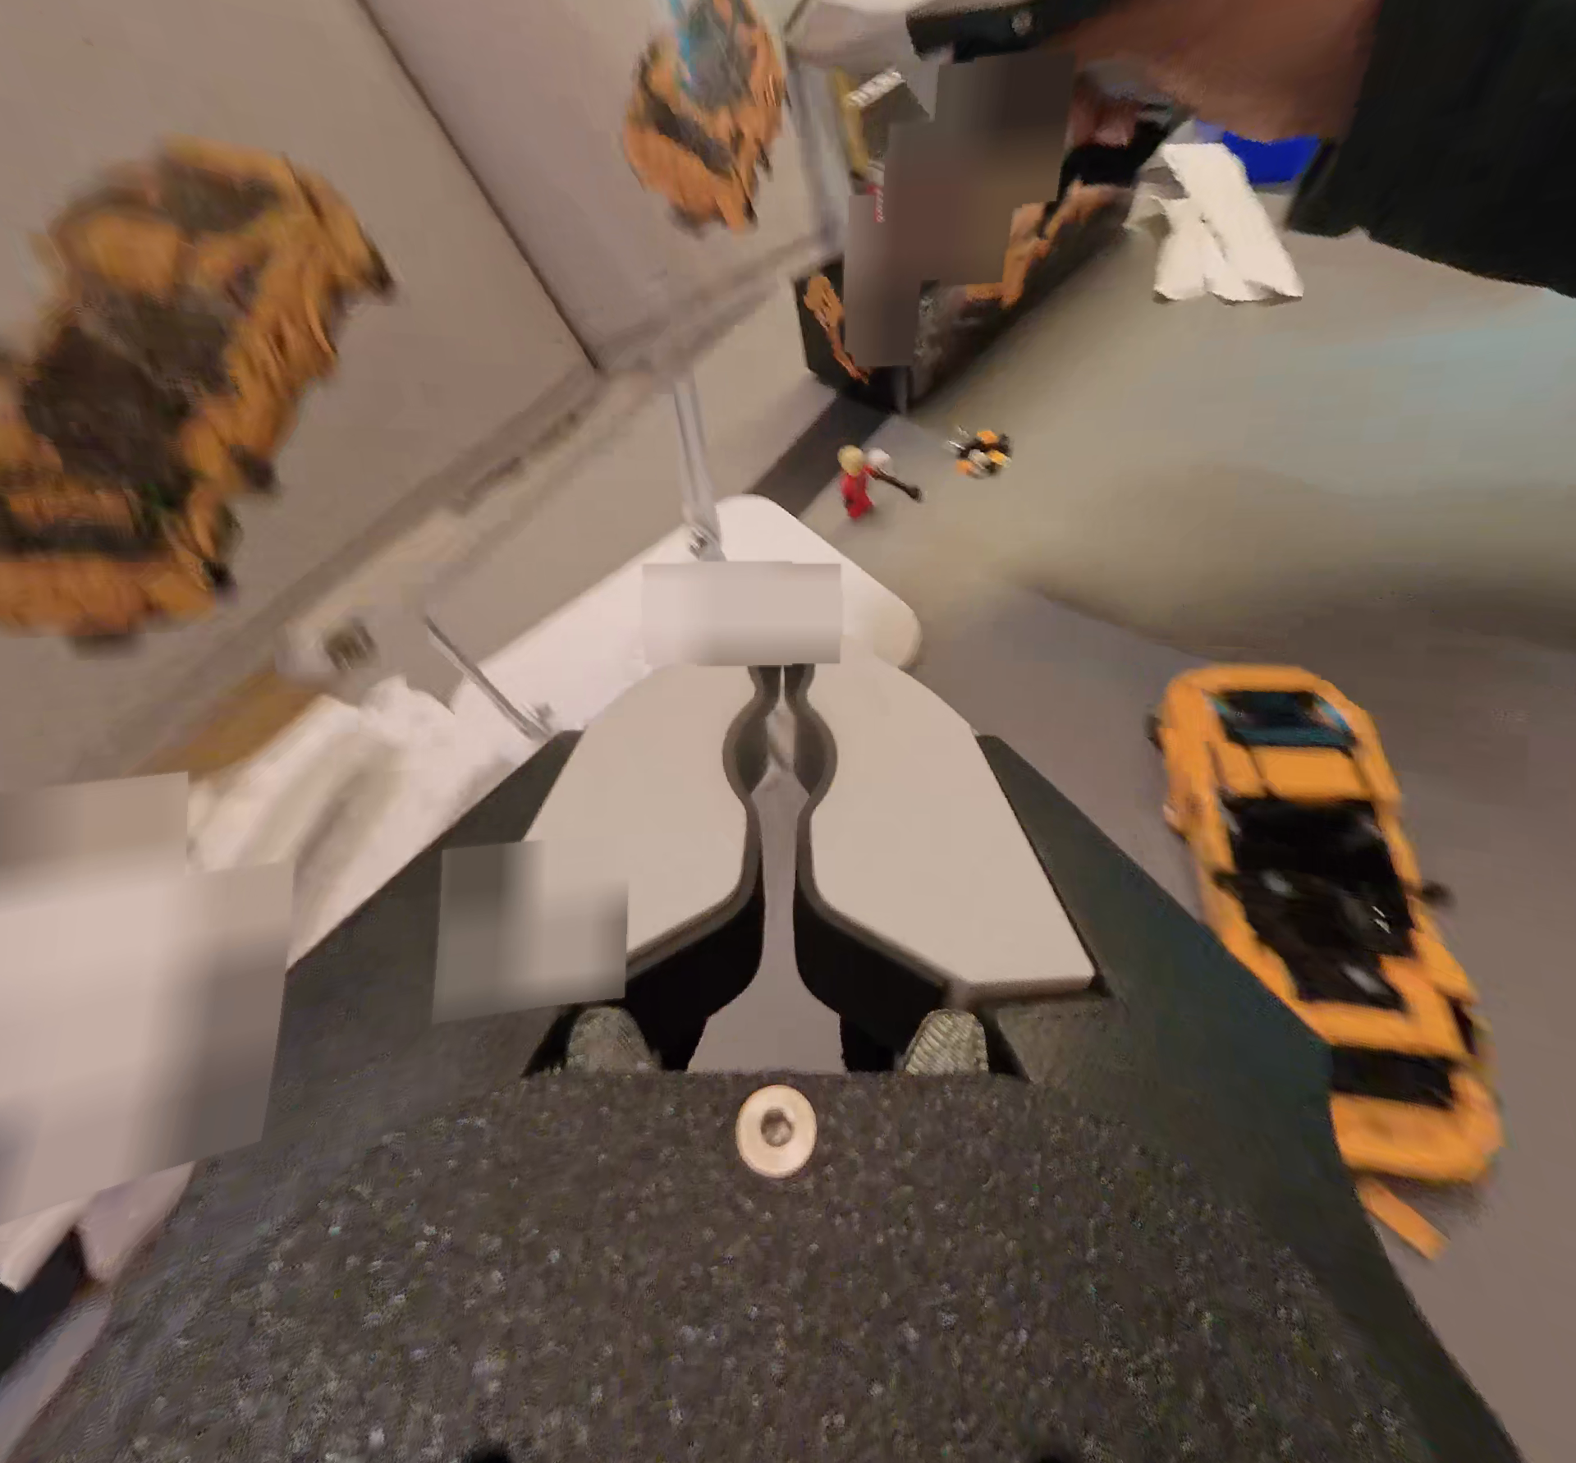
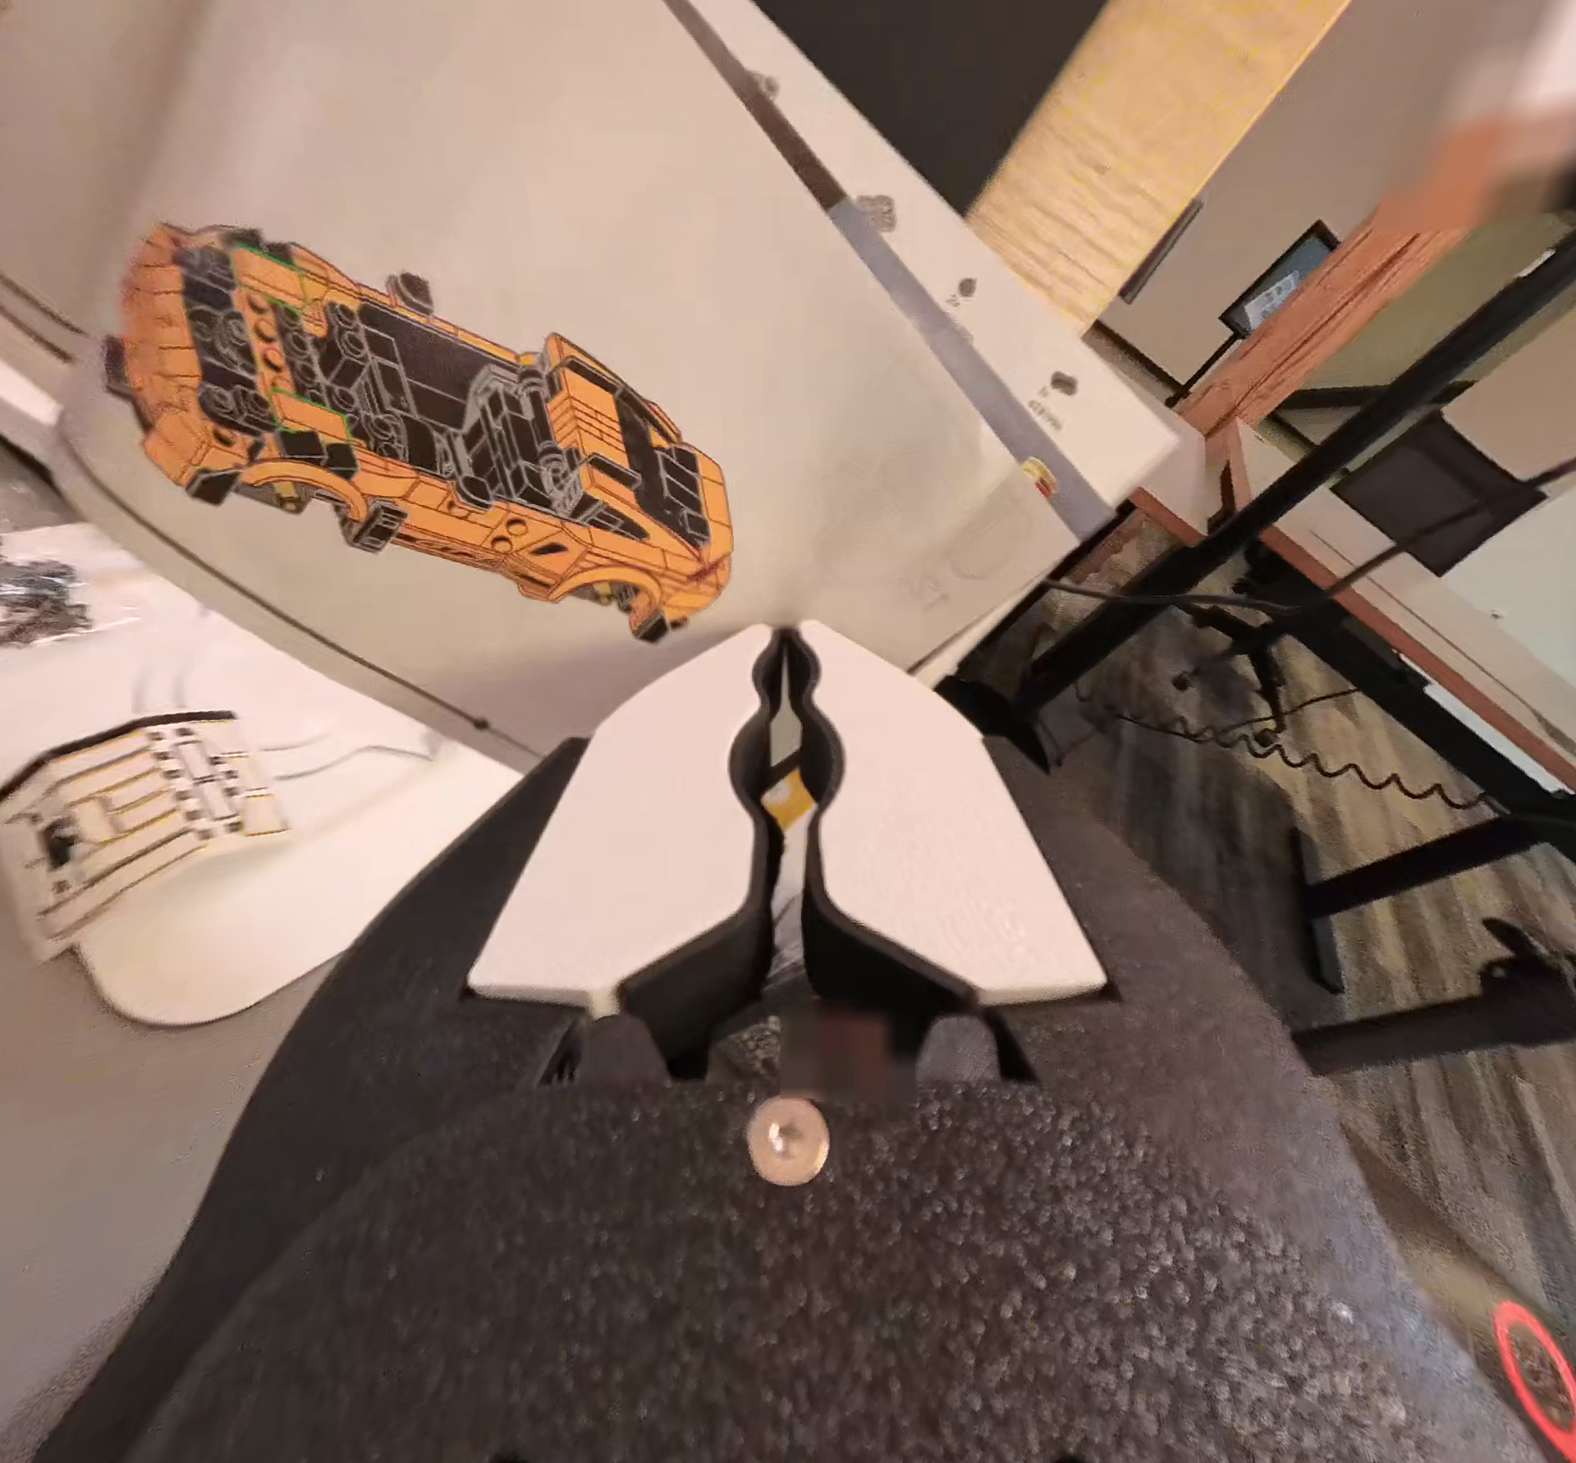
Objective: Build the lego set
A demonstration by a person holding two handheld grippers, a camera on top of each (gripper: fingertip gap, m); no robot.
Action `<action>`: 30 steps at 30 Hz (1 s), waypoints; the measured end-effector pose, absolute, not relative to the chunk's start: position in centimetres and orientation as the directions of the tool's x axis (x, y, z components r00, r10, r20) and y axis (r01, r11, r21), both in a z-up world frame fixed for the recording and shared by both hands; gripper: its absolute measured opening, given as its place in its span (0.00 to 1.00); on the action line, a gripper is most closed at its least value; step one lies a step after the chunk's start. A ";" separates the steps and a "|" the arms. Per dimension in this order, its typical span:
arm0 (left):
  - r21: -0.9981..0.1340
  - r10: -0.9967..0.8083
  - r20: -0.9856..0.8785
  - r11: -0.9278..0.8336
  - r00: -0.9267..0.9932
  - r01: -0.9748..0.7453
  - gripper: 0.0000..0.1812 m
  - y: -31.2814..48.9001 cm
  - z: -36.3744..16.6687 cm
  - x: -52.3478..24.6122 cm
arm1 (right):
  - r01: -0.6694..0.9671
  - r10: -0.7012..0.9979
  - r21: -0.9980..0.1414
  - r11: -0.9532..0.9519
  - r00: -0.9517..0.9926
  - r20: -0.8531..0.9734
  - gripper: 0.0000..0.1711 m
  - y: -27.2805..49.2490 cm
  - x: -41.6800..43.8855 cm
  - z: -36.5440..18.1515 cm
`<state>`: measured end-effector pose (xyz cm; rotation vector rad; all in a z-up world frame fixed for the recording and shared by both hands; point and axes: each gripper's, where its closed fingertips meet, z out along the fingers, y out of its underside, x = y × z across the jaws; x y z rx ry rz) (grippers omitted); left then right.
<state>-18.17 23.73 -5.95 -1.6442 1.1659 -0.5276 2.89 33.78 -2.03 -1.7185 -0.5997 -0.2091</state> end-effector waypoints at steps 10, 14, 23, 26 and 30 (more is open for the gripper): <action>-0.717 -0.826 -0.417 0.042 0.379 -0.696 0.00 34.1 -3.3 -9.2 | 0.502 0.209 -0.864 -0.045 0.850 0.483 0.01 33.9 3.4 0.4; -0.700 -0.802 -0.443 0.030 0.401 -0.714 0.00 34.5 -3.4 -9.1 | 0.523 0.232 -0.834 0.175 0.801 0.551 0.00 30.5 -2.1 4.6; -0.677 -0.805 -0.493 0.116 0.331 -0.727 0.00 33.9 -3.8 -10.6 | 0.640 0.624 -0.768 -0.011 0.605 0.495 0.00 33.9 -10.2 -4.0; -0.627 -0.792 -0.533 0.133 0.298 -0.768 0.00 33.8 -4.3 -11.8 | 0.665 0.601 -0.744 -0.067 0.622 0.502 0.00 34.4 -9.4 -4.4; -0.560 -0.778 -0.558 0.095 0.289 -0.823 0.00 34.6 -5.4 -14.2 | 0.636 0.600 -0.753 -0.168 0.672 0.433 0.00 34.5 -7.1 -5.2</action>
